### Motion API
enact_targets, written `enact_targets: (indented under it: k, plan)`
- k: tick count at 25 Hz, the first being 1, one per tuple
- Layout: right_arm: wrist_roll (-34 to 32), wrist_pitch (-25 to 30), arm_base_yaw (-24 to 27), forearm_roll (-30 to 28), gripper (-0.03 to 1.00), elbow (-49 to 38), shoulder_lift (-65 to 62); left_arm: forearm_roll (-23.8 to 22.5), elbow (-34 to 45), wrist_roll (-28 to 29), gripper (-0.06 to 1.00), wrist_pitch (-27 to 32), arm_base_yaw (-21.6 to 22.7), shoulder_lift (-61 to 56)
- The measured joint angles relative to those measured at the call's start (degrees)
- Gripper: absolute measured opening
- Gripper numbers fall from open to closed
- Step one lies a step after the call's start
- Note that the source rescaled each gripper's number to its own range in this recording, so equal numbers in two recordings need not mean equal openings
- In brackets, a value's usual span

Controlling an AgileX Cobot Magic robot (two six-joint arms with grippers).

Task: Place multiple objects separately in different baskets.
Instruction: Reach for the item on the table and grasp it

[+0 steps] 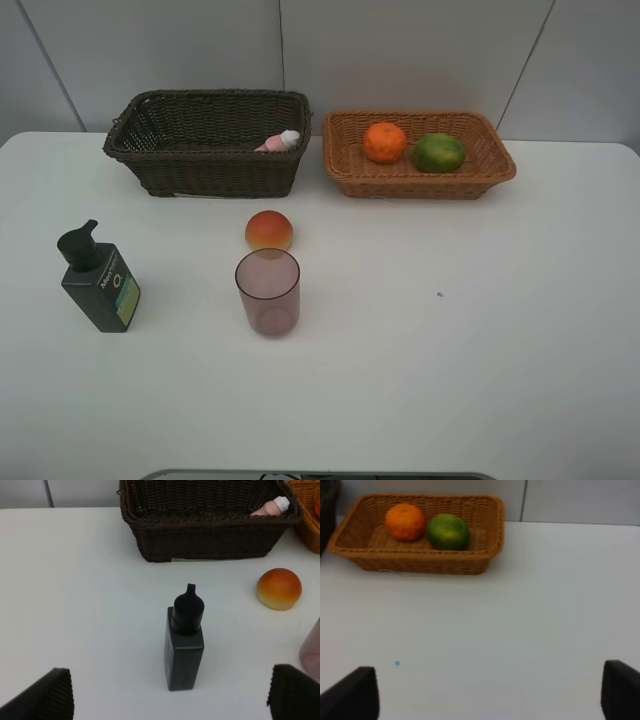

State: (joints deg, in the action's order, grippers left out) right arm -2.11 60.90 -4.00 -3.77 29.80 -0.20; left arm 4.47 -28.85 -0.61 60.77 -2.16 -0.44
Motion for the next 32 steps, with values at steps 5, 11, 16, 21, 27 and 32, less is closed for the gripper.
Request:
enact_targets:
  k: [5,11,16,21,27,32]
  plan:
    - [0.0,0.0,2.7,0.0,0.89,0.0,0.0,0.0,0.0,0.0,0.99,0.0,0.0,0.0]
    - [0.0,0.0,2.8,0.2,0.89,0.0,0.0,0.0,0.0,0.0,0.99,0.0,0.0,0.0]
    - [0.0,0.0,2.8,0.2,0.89,0.0,0.0,0.0,0.0,0.0,0.99,0.0,0.0,0.0]
    - [0.0,0.0,2.8,0.2,0.89,0.0,0.0,0.0,0.0,0.0,0.99,0.0,0.0,0.0]
    - [0.0,0.0,2.8,0.2,0.89,0.0,0.0,0.0,0.0,0.0,0.99,0.0,0.0,0.0]
    - [0.0,0.0,2.8,0.2,0.89,0.0,0.0,0.0,0.0,0.0,0.99,0.0,0.0,0.0]
